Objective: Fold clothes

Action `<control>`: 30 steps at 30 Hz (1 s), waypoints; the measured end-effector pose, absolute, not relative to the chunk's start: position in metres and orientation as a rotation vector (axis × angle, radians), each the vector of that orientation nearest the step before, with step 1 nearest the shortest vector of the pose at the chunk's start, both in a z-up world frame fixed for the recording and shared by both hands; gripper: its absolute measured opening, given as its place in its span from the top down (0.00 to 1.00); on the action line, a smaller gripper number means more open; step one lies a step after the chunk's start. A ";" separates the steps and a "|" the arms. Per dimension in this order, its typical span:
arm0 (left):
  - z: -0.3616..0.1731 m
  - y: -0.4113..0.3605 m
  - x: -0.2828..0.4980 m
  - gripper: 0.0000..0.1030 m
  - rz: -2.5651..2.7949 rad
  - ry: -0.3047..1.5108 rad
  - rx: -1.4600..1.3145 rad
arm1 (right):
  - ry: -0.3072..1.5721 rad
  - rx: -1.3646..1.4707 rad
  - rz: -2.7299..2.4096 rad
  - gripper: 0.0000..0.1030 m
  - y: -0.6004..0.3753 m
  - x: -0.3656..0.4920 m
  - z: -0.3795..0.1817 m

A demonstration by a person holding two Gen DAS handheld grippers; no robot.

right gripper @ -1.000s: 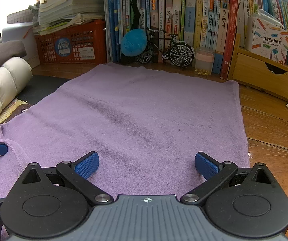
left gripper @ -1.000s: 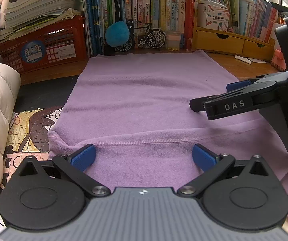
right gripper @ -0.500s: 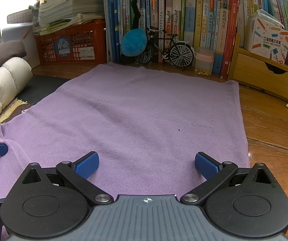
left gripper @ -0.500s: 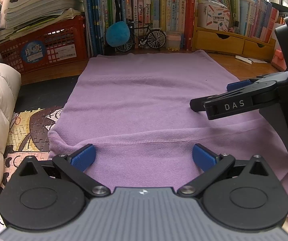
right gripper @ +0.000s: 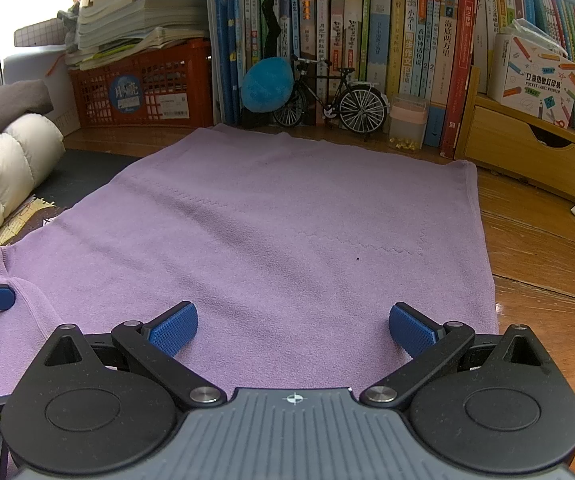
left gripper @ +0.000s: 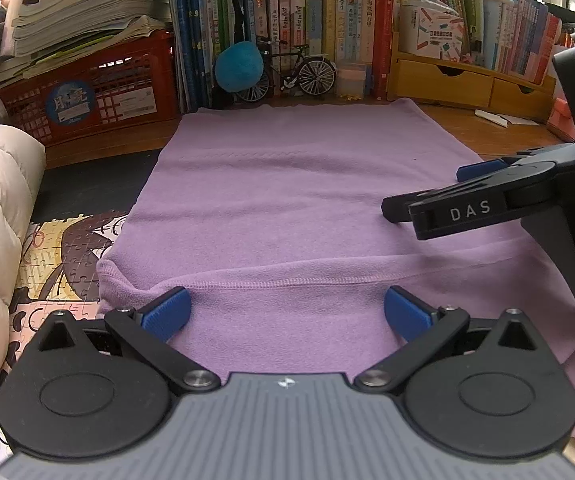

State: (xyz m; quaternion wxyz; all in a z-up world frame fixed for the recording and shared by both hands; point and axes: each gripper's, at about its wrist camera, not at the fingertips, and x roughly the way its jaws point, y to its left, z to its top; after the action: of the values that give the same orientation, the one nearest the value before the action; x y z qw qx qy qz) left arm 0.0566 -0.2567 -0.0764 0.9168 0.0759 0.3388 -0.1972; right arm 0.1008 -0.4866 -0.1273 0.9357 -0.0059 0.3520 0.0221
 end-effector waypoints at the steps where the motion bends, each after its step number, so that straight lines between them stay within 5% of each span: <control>1: -0.076 -0.257 0.056 0.00 -0.405 0.697 0.156 | 0.719 -0.012 0.045 0.00 -0.487 0.101 -0.127; 30: -0.075 -0.259 0.054 0.00 -0.403 0.689 0.144 | 0.722 -0.012 0.045 0.00 -0.487 0.101 -0.125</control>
State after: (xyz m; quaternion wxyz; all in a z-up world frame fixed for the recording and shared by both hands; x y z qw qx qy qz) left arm 0.0540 -0.2591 -0.0753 0.9190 0.0699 0.3350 -0.1959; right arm 0.1011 -0.4867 -0.1252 0.9353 -0.0061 0.3530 0.0218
